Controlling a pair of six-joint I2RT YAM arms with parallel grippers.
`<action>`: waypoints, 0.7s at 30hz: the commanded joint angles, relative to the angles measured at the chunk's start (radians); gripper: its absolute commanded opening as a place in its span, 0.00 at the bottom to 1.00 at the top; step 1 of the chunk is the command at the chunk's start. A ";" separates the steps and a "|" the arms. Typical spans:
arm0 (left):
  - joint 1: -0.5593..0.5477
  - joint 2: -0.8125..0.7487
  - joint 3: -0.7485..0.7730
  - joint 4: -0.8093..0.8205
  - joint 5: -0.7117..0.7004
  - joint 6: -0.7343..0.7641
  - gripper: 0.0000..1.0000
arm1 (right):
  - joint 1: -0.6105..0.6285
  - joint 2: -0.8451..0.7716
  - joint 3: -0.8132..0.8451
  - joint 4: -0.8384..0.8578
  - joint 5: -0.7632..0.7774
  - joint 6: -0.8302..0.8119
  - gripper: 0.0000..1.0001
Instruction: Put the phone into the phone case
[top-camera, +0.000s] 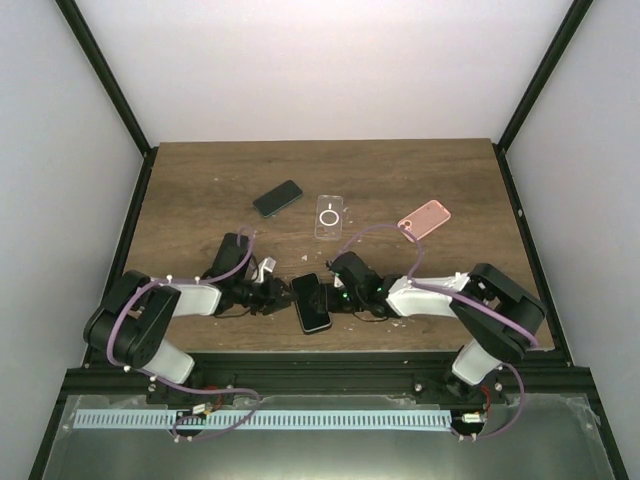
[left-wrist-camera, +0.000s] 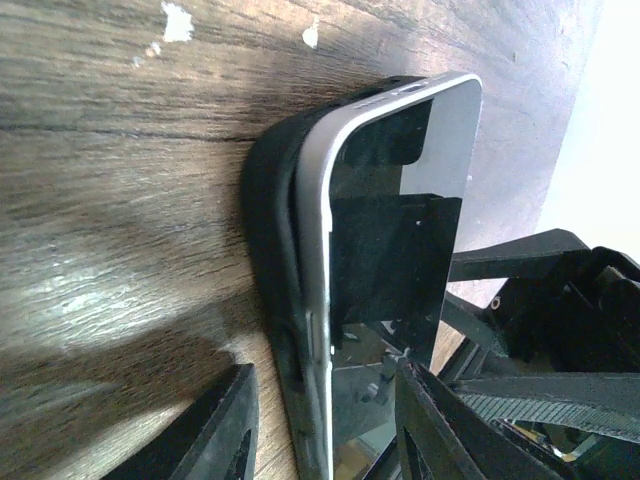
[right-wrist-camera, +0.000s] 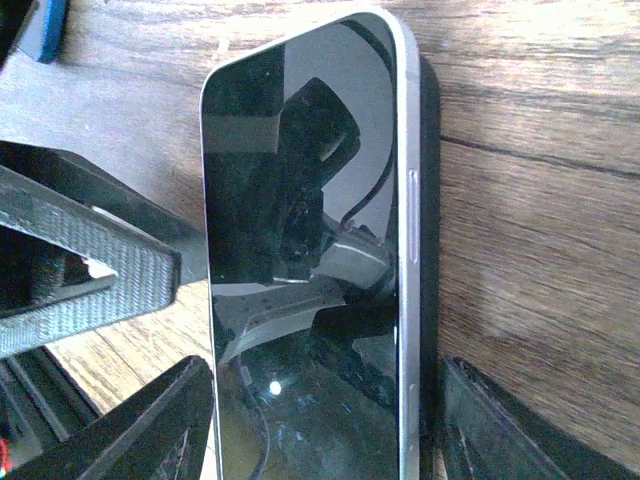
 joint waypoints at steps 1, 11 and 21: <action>-0.005 0.025 -0.011 0.041 0.024 -0.005 0.39 | -0.002 0.031 -0.018 0.089 -0.074 0.035 0.62; -0.005 0.018 -0.022 0.028 0.014 0.010 0.25 | -0.020 0.020 -0.007 0.237 -0.193 0.087 0.63; -0.005 -0.066 -0.049 -0.071 -0.042 0.052 0.33 | -0.031 0.005 -0.025 0.351 -0.267 0.140 0.63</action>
